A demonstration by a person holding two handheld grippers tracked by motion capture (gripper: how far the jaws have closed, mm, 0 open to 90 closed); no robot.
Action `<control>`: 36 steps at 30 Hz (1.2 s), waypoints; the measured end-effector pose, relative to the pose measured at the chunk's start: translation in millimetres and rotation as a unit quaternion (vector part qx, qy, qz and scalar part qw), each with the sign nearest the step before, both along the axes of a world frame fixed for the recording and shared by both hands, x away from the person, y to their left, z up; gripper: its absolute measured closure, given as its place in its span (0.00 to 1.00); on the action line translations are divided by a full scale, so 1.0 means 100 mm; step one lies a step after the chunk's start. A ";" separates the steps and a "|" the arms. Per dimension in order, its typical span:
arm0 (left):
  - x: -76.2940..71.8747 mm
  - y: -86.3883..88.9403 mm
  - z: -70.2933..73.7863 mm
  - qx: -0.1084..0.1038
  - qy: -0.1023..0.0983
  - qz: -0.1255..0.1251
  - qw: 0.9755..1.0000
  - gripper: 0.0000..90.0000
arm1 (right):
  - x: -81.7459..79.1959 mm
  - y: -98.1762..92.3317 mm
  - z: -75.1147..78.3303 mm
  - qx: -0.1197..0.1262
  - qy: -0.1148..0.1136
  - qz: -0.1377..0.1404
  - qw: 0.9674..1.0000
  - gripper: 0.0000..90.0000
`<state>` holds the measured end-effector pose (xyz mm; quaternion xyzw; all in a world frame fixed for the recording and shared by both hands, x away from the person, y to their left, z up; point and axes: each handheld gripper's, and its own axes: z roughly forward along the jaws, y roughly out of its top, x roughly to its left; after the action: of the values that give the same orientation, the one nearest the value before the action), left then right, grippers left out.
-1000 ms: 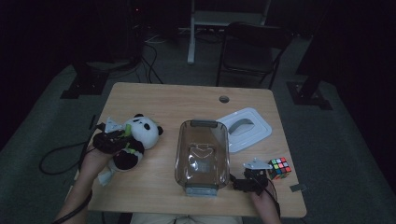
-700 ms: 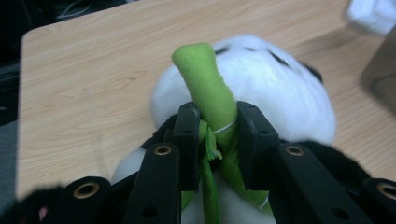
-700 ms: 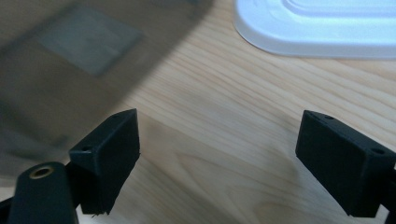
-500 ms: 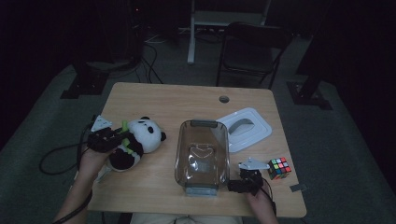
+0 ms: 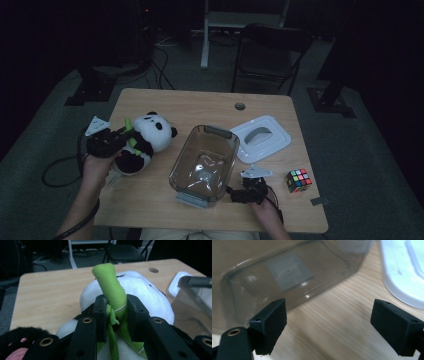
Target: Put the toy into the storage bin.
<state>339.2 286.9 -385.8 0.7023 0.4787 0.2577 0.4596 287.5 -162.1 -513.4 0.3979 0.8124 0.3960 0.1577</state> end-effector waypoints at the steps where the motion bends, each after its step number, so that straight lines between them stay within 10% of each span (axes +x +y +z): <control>1: -0.01 0.00 0.02 0.000 -0.003 0.001 1.000 0.81 | 0.01 0.05 0.00 0.000 -0.001 0.004 1.000 0.15; 20: -0.09 -0.27 0.67 -0.007 -0.060 -0.012 0.998 0.81 | 0.14 0.84 0.05 -0.013 -0.015 0.035 0.999 0.14; 36: -0.10 -1.05 0.76 -0.021 -0.060 -0.101 0.993 0.81 | 0.12 0.59 -0.01 -0.009 -0.009 0.006 1.000 0.14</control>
<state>329.0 181.5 -310.2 0.7203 0.3820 0.2416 0.5261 299.6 -103.0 -514.7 0.3882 0.8169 0.3928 0.1664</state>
